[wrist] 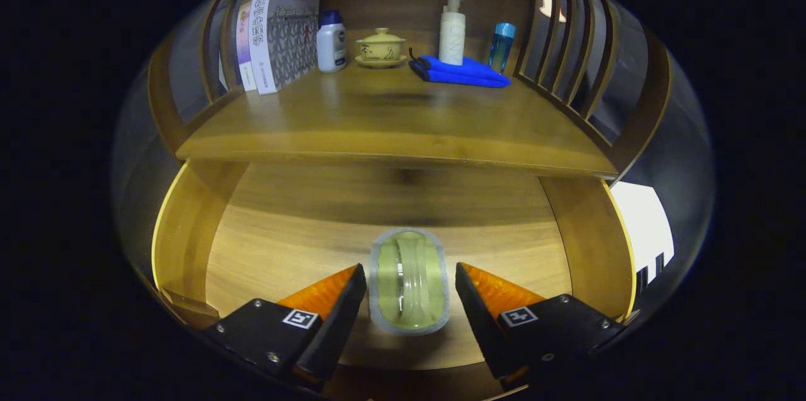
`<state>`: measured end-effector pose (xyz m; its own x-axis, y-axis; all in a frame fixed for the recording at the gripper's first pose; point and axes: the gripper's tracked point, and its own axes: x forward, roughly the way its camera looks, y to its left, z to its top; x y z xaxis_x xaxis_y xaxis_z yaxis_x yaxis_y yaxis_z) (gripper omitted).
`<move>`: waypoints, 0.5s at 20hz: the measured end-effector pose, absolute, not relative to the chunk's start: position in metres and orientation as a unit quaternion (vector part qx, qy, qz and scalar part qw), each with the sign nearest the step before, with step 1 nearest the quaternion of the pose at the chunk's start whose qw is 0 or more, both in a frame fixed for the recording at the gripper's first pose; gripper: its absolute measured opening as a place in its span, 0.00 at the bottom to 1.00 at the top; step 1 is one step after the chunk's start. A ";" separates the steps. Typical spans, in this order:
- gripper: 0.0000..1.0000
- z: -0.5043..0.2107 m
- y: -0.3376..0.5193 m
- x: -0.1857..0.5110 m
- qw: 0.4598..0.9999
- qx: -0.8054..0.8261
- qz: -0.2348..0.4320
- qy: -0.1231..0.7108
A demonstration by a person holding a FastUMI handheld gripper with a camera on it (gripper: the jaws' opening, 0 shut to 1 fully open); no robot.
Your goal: Pull open the drawer, take out the items inside it, and place them on the countertop above the cabinet.
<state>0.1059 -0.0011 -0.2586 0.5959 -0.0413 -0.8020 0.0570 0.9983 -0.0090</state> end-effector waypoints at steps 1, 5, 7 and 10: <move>0.88 -0.260 -0.001 0.105 0.893 0.012 -0.025 0.449; 0.75 -0.267 -0.002 0.104 0.890 0.043 -0.025 0.454; 0.67 -0.274 -0.007 0.102 0.888 0.050 -0.030 0.457; 0.45 -0.283 -0.004 0.097 0.881 0.077 -0.030 0.465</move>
<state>0.0972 -0.0043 -0.2833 0.5653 0.0189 -0.8246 0.1251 0.9862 0.1083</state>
